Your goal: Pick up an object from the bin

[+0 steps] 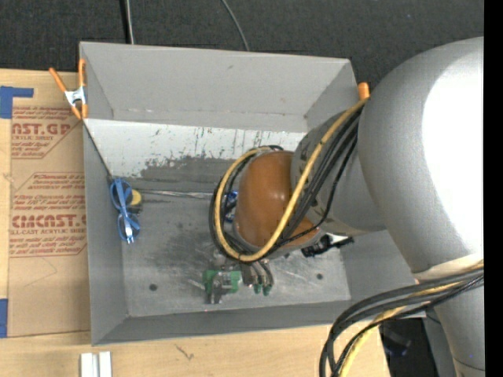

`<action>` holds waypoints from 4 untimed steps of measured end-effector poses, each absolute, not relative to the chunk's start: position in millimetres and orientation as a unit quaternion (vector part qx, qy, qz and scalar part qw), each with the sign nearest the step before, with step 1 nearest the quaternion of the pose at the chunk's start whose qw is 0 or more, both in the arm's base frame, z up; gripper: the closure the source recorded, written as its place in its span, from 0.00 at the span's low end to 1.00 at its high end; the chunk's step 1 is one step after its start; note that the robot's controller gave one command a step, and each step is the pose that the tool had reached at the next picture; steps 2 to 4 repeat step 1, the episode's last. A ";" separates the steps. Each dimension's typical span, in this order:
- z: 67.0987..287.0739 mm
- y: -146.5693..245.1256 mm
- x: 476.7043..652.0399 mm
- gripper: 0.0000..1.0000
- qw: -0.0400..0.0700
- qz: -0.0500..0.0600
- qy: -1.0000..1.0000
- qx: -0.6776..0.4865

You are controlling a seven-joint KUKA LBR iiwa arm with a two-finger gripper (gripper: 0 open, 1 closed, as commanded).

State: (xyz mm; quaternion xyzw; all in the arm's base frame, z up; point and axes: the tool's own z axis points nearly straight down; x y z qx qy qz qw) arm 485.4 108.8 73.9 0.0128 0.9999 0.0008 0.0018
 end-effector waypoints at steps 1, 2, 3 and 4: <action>201.5 94.4 499.5 1.00 0.004 0.000 0.998 -0.066; 201.5 94.4 499.5 1.00 0.004 0.000 0.998 -0.066; 201.5 94.4 499.5 1.00 0.004 0.000 0.998 -0.066; 201.5 94.4 499.5 1.00 0.004 0.000 0.998 -0.066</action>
Offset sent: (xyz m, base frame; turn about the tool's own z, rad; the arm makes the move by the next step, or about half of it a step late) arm 0.0122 -0.0147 0.1240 -0.1574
